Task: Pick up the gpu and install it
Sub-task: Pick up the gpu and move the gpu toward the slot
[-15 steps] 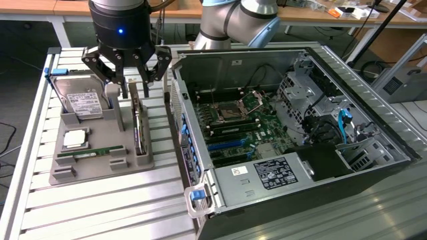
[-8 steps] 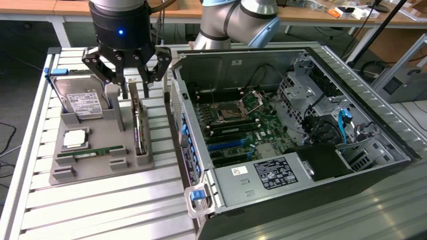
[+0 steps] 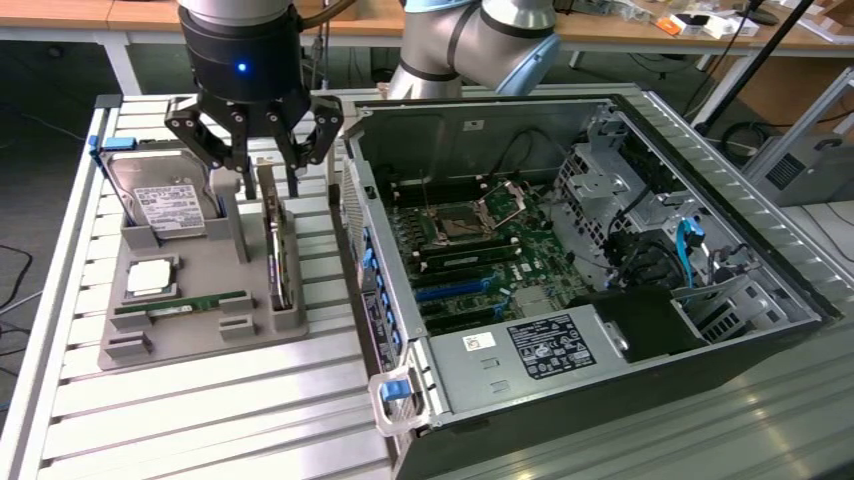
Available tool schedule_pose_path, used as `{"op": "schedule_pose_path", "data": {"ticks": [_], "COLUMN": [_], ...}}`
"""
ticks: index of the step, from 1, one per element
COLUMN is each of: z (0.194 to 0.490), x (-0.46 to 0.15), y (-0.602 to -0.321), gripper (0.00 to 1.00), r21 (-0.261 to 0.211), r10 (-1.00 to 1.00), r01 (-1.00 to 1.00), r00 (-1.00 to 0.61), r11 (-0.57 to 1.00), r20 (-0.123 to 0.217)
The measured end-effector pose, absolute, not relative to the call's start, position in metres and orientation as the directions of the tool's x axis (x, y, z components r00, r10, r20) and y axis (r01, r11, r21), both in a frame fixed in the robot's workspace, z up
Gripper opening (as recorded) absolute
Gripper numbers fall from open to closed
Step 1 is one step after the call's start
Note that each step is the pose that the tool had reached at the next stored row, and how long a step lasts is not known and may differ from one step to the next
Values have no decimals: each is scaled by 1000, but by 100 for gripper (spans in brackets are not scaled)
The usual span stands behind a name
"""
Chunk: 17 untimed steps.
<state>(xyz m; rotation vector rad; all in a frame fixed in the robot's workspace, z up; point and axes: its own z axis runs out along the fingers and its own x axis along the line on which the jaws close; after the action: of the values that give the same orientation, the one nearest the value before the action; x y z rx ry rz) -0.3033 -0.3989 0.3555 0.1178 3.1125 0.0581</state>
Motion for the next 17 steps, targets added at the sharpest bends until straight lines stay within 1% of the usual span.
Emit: {"op": "schedule_pose_path", "data": {"ticks": [17], "z": [352], "x": [-303], "y": [-399], "gripper": [44], "r21": [38], "r10": [76], "r01": [75], "r00": [-997], "r11": [996], "r20": [-25]}}
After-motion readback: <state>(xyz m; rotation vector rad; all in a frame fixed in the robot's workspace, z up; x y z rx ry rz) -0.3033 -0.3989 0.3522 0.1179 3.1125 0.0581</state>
